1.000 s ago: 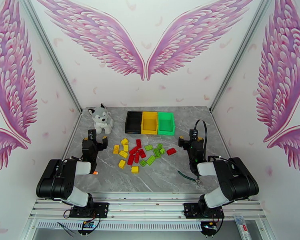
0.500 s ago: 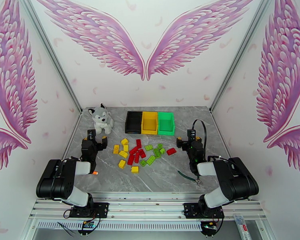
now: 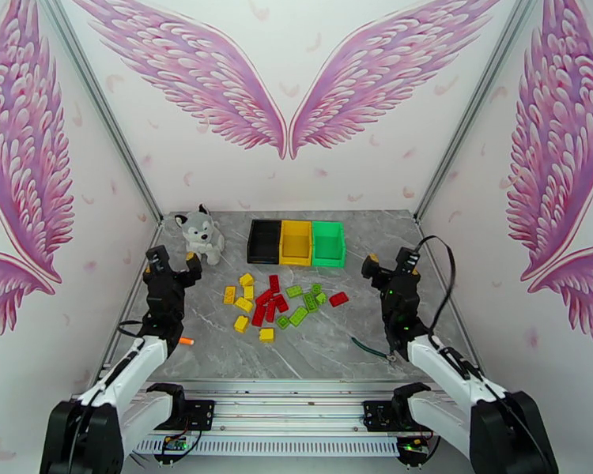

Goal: Sort the legos into containers by color

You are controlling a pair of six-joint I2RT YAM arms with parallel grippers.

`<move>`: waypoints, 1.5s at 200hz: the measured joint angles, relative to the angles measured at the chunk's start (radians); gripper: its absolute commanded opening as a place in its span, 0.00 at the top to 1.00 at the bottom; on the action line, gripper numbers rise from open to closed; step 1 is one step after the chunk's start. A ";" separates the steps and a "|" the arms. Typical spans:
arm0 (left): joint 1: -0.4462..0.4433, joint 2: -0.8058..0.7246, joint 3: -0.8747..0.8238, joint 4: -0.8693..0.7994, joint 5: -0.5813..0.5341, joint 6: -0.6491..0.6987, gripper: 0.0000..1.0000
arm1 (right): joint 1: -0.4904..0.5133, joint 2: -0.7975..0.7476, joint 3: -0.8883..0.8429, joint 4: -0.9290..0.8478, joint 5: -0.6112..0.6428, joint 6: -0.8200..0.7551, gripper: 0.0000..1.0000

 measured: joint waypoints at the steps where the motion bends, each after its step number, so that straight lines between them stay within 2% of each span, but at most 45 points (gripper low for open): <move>1: 0.000 -0.003 0.003 -0.005 0.001 -0.005 0.01 | 0.000 0.002 0.009 -0.011 -0.003 0.006 0.01; 22: -0.002 -0.056 0.056 -0.089 0.060 -0.179 0.01 | 0.000 0.085 0.236 -0.258 -0.090 0.137 0.01; 36: -0.015 -0.063 0.063 -0.114 0.118 -0.279 0.01 | 0.000 0.121 0.304 -0.324 -0.169 0.197 0.01; 60: -0.086 -0.063 0.023 -0.114 0.189 -0.386 0.01 | 0.003 0.125 0.203 -0.264 -0.337 0.302 0.01; 70: -0.115 -0.063 -0.026 -0.084 0.213 -0.411 0.01 | 0.015 0.130 0.125 -0.237 -0.396 0.338 0.07; 86: -0.143 -0.047 -0.123 -0.034 0.261 -0.448 0.01 | 0.066 0.167 0.090 -0.285 -0.447 0.346 0.10; 106: -0.175 0.000 -0.167 -0.033 0.310 -0.463 0.01 | 0.174 0.198 0.108 -0.312 -0.454 0.328 0.10; 128: -0.315 0.029 -0.167 0.004 0.311 -0.444 0.01 | 0.304 0.208 0.129 -0.315 -0.406 0.279 0.11; 134: -0.362 0.036 -0.166 0.016 0.306 -0.440 0.01 | 0.329 0.214 0.135 -0.317 -0.401 0.264 0.15; 146: -0.419 0.051 -0.157 0.019 0.318 -0.433 0.01 | 0.364 0.243 0.171 -0.349 -0.400 0.236 0.30; 157: -0.434 0.081 -0.116 -0.023 0.342 -0.425 0.04 | 0.382 0.289 0.235 -0.411 -0.407 0.196 0.32; 181: -0.436 0.114 0.015 -0.147 0.358 -0.400 0.08 | 0.433 0.362 0.344 -0.454 -0.420 0.109 0.23; 200: -0.414 0.104 0.061 -0.208 0.340 -0.392 0.08 | 0.504 0.376 0.367 -0.480 -0.440 0.055 0.23; 222: -0.332 0.067 0.053 -0.298 0.301 -0.399 0.05 | 0.588 0.463 0.447 -0.535 -0.463 0.026 0.28; 236: -0.272 0.032 0.035 -0.341 0.278 -0.408 0.01 | 0.636 0.536 0.512 -0.576 -0.461 0.029 0.32; 263: -0.187 -0.039 -0.005 -0.397 0.253 -0.435 0.01 | 0.714 0.676 0.604 -0.635 -0.450 0.075 0.32; 300: -0.174 -0.057 -0.006 -0.433 0.245 -0.442 0.01 | 0.769 0.773 0.614 -0.695 -0.434 0.150 0.30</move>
